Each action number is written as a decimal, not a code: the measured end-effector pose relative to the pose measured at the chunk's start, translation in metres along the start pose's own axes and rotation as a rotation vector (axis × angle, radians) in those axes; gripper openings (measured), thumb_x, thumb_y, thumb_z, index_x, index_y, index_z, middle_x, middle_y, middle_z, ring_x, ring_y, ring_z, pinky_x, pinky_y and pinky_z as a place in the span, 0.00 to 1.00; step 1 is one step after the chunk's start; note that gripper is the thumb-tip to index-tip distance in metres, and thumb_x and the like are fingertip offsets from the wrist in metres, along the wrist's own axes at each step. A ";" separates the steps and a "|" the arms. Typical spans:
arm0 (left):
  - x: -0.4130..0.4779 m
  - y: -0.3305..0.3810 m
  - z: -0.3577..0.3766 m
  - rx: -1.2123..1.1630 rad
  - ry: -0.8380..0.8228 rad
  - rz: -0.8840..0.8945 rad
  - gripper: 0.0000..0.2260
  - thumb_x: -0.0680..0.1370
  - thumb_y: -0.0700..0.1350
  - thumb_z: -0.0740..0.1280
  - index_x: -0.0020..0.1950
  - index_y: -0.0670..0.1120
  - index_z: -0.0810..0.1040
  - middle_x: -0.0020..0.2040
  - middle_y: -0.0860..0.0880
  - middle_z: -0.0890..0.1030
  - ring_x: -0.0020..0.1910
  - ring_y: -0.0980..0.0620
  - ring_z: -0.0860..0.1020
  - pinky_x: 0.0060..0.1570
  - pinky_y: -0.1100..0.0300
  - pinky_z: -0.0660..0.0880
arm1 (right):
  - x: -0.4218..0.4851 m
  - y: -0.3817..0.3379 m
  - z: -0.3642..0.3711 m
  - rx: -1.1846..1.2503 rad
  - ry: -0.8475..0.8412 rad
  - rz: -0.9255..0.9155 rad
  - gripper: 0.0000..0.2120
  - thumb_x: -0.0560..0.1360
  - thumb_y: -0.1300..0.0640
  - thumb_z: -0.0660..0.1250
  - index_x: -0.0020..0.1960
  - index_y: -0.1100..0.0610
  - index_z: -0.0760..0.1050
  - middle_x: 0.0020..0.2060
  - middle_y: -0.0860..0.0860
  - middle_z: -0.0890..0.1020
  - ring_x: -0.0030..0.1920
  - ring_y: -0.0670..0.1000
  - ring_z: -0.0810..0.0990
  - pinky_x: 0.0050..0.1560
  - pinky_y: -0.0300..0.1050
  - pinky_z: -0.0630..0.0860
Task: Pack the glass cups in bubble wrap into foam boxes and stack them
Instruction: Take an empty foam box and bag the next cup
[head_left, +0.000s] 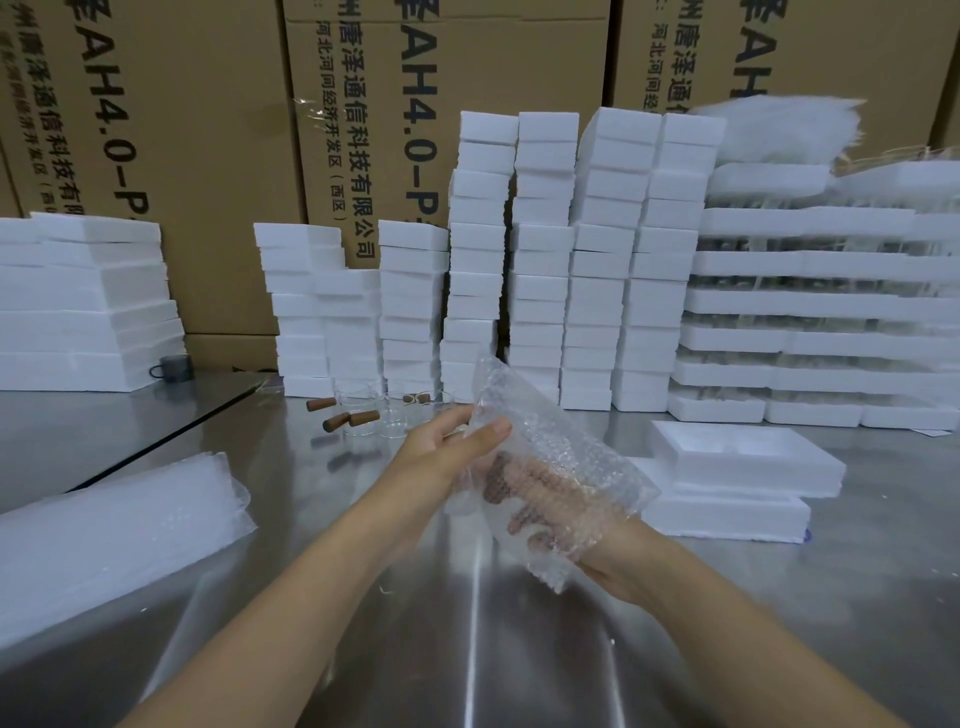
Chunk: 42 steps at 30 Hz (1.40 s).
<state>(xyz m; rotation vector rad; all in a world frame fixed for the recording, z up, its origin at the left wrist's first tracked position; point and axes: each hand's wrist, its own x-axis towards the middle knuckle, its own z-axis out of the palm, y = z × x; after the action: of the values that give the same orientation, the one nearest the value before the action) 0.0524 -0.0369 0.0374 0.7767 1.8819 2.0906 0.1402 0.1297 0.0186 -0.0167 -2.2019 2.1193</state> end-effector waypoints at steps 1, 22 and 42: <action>0.000 0.001 0.001 -0.003 0.008 0.000 0.39 0.61 0.70 0.81 0.70 0.65 0.73 0.58 0.67 0.78 0.52 0.71 0.79 0.51 0.64 0.72 | 0.001 0.000 -0.001 -0.013 -0.005 -0.006 0.17 0.81 0.44 0.67 0.65 0.50 0.81 0.53 0.52 0.87 0.44 0.48 0.82 0.42 0.42 0.78; 0.016 -0.013 -0.035 -0.122 0.074 -0.125 0.45 0.60 0.61 0.88 0.73 0.48 0.80 0.67 0.49 0.85 0.65 0.46 0.84 0.66 0.48 0.81 | 0.014 -0.002 -0.028 0.275 0.179 0.033 0.39 0.67 0.56 0.84 0.73 0.46 0.70 0.54 0.52 0.87 0.35 0.49 0.78 0.32 0.40 0.76; 0.004 -0.008 -0.009 0.000 -0.098 -0.112 0.31 0.63 0.66 0.84 0.60 0.51 0.87 0.61 0.44 0.87 0.62 0.33 0.84 0.68 0.37 0.77 | 0.016 -0.012 -0.024 0.276 0.009 -0.132 0.15 0.76 0.55 0.71 0.58 0.64 0.85 0.51 0.56 0.86 0.52 0.54 0.84 0.56 0.46 0.83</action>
<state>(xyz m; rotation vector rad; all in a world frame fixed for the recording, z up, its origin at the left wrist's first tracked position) 0.0430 -0.0412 0.0305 0.7417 1.8296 1.9502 0.1265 0.1542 0.0325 0.1328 -1.8299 2.3195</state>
